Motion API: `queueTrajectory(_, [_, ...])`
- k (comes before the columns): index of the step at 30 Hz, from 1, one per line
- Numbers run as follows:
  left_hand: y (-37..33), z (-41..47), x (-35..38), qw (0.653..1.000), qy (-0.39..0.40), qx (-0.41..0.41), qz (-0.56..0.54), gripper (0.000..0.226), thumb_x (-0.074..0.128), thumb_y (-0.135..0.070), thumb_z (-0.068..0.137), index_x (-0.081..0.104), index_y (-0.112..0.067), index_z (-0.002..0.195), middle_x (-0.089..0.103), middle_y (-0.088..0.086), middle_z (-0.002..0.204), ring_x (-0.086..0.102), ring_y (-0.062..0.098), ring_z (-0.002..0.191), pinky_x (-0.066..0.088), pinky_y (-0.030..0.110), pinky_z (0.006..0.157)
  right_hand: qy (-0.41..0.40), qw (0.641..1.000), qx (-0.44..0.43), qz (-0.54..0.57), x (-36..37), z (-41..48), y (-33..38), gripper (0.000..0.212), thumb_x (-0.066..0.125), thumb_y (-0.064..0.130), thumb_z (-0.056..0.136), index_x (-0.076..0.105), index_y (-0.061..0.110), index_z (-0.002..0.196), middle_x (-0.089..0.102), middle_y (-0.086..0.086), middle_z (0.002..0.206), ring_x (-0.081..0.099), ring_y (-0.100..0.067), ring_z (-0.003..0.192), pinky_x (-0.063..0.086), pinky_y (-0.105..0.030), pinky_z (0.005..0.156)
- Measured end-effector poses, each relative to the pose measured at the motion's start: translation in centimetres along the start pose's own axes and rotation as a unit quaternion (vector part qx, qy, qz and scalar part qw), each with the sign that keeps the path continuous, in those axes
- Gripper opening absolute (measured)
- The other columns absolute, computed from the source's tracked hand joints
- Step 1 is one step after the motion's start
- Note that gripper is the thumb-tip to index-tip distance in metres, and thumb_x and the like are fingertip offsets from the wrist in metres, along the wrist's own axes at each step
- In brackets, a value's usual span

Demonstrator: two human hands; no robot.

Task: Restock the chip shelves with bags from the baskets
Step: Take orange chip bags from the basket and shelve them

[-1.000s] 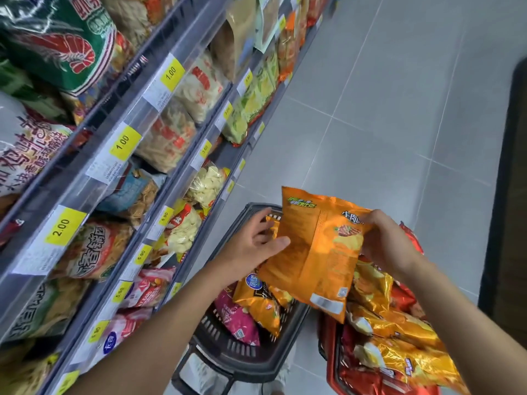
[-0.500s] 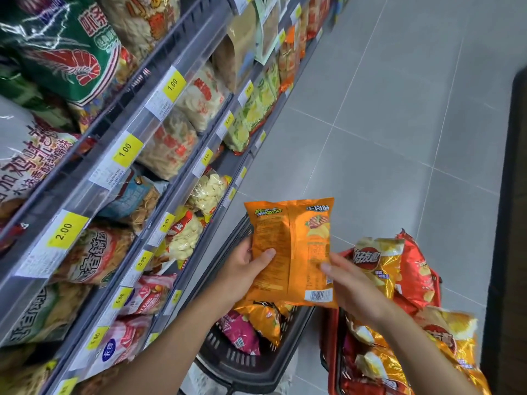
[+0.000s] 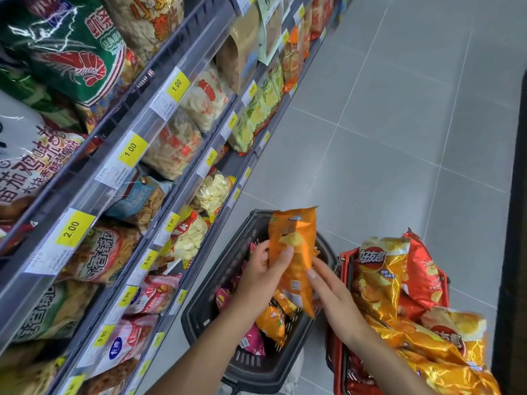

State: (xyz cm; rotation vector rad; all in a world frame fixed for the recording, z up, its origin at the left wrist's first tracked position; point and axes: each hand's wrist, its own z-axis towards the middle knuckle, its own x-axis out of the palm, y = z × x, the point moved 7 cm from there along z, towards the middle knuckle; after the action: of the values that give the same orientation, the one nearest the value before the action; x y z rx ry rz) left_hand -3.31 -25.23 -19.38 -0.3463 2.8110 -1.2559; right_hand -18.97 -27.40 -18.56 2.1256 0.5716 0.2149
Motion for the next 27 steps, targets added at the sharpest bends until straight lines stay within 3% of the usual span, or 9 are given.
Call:
queueTrajectory(3, [0.8, 0.2, -0.8, 0.999, 0.001, -0.048, 0.012, 0.092, 0.081, -0.08, 0.064, 0.048, -0.045, 0.142, 0.065, -0.013, 0.133, 0.067, 0.014, 0.12, 0.057, 0.048, 0.102, 0.011, 0.997, -0.008, -0.071, 0.0, -0.6, -0.1, 0.072, 0.039, 0.084, 0.086, 0.052, 0.044, 0.145, 0.064, 0.022, 0.133, 0.062, -0.003, 0.118, 0.05, -0.042, 0.106])
queueTrajectory(6, [0.9, 0.0, -1.9, 0.996, 0.004, -0.079, -0.045, 0.07, 0.083, -0.052, 0.08, 0.055, -0.037, 0.142, 0.075, -0.005, 0.123, 0.073, 0.021, 0.111, 0.058, 0.049, 0.1, -0.022, 0.995, -0.052, -0.077, -0.5, -0.6, 0.5, 0.035, 0.053, 0.046, 0.103, 0.064, 0.034, 0.134, 0.07, 0.018, 0.125, 0.063, -0.001, 0.118, 0.051, -0.038, 0.105])
queueTrajectory(7, [1.0, -0.2, -2.1, 0.991, 0.012, -0.099, -0.09, 0.065, 0.08, -0.045, 0.081, 0.057, -0.031, 0.14, 0.077, -0.001, 0.121, 0.074, 0.023, 0.11, 0.057, 0.049, 0.1, -0.049, 0.993, -0.067, -0.08, -1.0, -0.5, 0.9, 0.035, 0.057, 0.04, 0.1, 0.062, 0.033, 0.133, 0.069, 0.016, 0.125, 0.061, 0.001, 0.119, 0.053, -0.032, 0.102])
queueTrajectory(10, [0.9, -0.9, -2.2, 0.967, 0.057, -0.152, -0.197, 0.052, 0.07, -0.038, 0.086, 0.063, -0.018, 0.133, 0.076, 0.012, 0.121, 0.074, 0.032, 0.109, 0.055, 0.051, 0.1, -0.075, 0.997, -0.027, 0.006, -1.7, 0.0, 1.0, 0.052, 0.062, 0.046, 0.088, 0.05, 0.036, 0.138, 0.061, 0.014, 0.131, 0.062, 0.004, 0.114, 0.055, -0.017, 0.084])
queueTrajectory(13, [1.0, -1.4, -2.3, 0.952, 0.081, -0.177, -0.235, 0.048, 0.066, -0.039, 0.089, 0.064, -0.017, 0.131, 0.075, 0.016, 0.121, 0.073, 0.036, 0.111, 0.053, 0.053, 0.1, 0.03, 0.995, 0.057, 0.081, 0.2, 0.4, 0.1, 0.043, 0.053, 0.054, 0.099, 0.053, 0.034, 0.137, 0.071, 0.007, 0.124, 0.07, -0.007, 0.11, 0.056, -0.02, 0.083])
queueTrajectory(16, [1.7, -1.3, -2.8, 0.957, 0.074, -0.181, -0.213, 0.047, 0.062, -0.047, 0.094, 0.063, -0.021, 0.133, 0.076, 0.014, 0.122, 0.073, 0.035, 0.112, 0.054, 0.055, 0.101, 0.028, 0.995, 0.061, 0.072, 1.1, 0.6, -0.3, 0.033, 0.05, 0.041, 0.104, 0.06, 0.024, 0.13, 0.076, 0.001, 0.116, 0.074, -0.017, 0.103, 0.058, -0.024, 0.08])
queueTrajectory(19, [2.8, -0.7, -3.1, 0.968, 0.094, -0.148, -0.178, 0.055, 0.065, -0.053, 0.094, 0.054, -0.029, 0.142, 0.072, 0.008, 0.132, 0.069, 0.032, 0.121, 0.051, 0.061, 0.105, -0.017, 0.999, 0.028, -0.001, 0.9, 0.7, -0.4, 0.036, 0.058, 0.046, 0.096, 0.059, 0.027, 0.127, 0.076, 0.013, 0.11, 0.075, -0.01, 0.096, 0.06, -0.026, 0.077])
queueTrajectory(23, [4.4, -0.2, -3.5, 0.987, 0.066, -0.125, -0.076, 0.102, 0.093, -0.065, 0.059, 0.046, -0.04, 0.146, 0.073, -0.001, 0.129, 0.073, 0.026, 0.114, 0.057, 0.057, 0.099, -0.024, 0.998, 0.002, -0.063, 1.6, 0.4, -1.0, 0.035, 0.059, 0.049, 0.096, 0.055, 0.033, 0.127, 0.073, 0.022, 0.108, 0.074, -0.005, 0.095, 0.061, -0.032, 0.081])
queueTrajectory(27, [5.6, -0.1, -3.8, 0.987, 0.036, -0.137, -0.08, 0.091, 0.098, -0.055, 0.059, 0.056, -0.031, 0.137, 0.077, 0.006, 0.119, 0.076, 0.03, 0.107, 0.058, 0.057, 0.098, -0.009, 1.0, 0.009, 0.003, 2.5, 0.2, -1.7, 0.041, 0.061, 0.045, 0.095, 0.054, 0.029, 0.132, 0.075, 0.011, 0.114, 0.075, -0.014, 0.101, 0.062, -0.038, 0.084])
